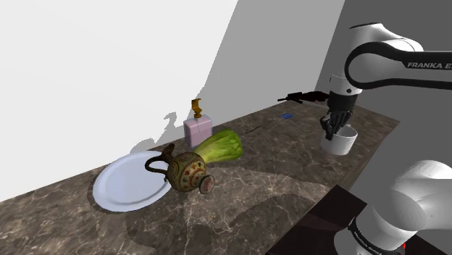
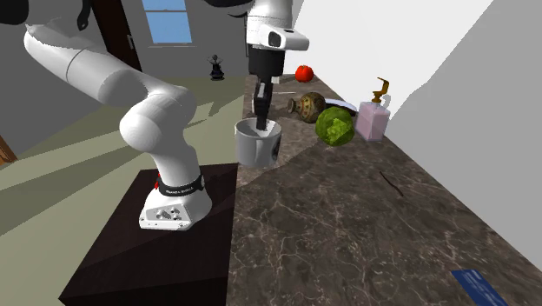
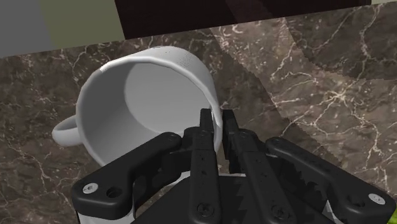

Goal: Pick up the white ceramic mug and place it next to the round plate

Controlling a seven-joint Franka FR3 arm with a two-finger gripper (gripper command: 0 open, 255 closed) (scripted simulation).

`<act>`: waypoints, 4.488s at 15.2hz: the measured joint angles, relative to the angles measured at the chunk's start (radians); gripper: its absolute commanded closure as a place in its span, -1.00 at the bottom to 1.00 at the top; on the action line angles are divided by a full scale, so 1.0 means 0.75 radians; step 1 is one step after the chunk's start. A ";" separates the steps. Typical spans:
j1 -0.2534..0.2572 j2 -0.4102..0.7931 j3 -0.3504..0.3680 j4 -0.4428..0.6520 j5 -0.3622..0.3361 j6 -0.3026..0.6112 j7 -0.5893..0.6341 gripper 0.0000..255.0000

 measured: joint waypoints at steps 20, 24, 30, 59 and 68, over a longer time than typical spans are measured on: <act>0.201 0.286 0.505 0.288 0.388 0.011 0.510 1.00; 0.209 0.425 0.624 0.406 0.429 0.047 0.633 1.00; 0.211 0.647 0.814 0.611 0.445 0.087 0.847 1.00; 0.819 2.114 1.081 2.025 -0.388 -0.119 1.759 1.00; 0.779 2.122 1.076 1.859 -0.398 0.040 1.778 1.00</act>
